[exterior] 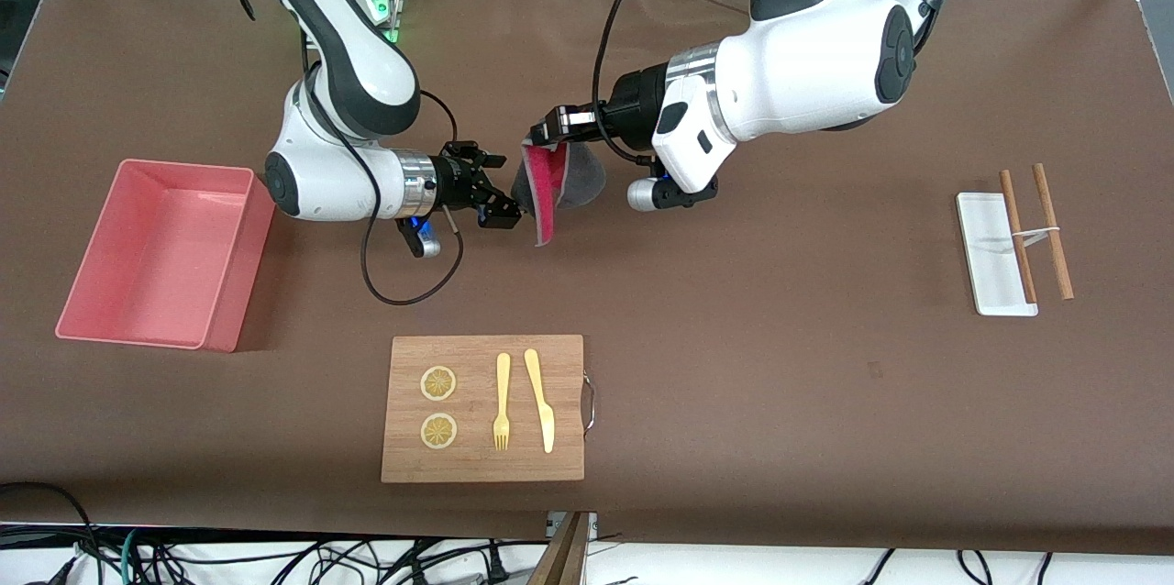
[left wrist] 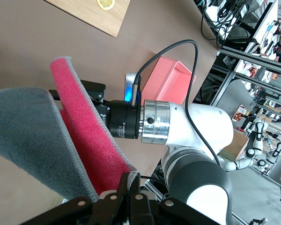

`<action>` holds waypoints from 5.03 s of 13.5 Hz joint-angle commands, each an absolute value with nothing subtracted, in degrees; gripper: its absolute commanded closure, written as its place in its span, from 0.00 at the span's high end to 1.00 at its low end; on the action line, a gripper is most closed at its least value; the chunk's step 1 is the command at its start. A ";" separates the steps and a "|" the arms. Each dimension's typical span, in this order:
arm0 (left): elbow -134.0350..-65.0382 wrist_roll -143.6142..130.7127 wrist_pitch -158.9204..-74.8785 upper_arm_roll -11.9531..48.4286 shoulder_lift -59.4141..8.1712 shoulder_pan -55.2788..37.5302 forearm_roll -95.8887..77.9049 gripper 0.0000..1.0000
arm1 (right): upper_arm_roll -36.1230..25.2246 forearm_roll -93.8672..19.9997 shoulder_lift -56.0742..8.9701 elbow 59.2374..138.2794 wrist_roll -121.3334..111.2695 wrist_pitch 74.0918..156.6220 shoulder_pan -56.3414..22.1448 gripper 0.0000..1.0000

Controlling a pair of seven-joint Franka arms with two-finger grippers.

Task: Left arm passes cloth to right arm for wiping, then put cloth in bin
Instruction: 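Grasp the hanging cloth with the right gripper beside the left gripper, then open the left gripper and withdraw it while the right gripper holds cloth, then wipe the table with the cloth in the right gripper toward the bin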

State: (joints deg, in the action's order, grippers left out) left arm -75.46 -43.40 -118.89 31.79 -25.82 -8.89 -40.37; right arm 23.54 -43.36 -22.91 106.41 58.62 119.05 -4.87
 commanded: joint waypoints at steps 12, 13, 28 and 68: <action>-75.41 -41.66 -115.93 31.90 -25.31 -8.35 -41.57 0.00 | 25.05 -54.05 -23.20 107.93 59.15 113.38 -5.01 0.31; -75.32 -41.66 -115.93 31.90 -25.23 -8.35 -41.75 0.00 | 25.05 -54.05 -23.20 107.93 59.15 112.86 -5.01 0.31; -75.32 -41.84 -114.70 31.90 -25.14 -7.73 -41.75 0.00 | 24.70 -53.97 -23.03 106.61 57.57 112.24 -4.39 0.00; -75.41 -18.19 -79.28 31.47 -14.85 14.94 13.62 1.00 | 24.87 -19.86 -34.09 99.76 62.66 129.28 -17.22 0.00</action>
State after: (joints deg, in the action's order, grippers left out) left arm -74.72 -19.38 -80.42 31.57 -16.06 14.68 11.97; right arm 24.76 -20.31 -31.27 102.91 60.36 127.94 -16.01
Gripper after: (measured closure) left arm 0.000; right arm 0.982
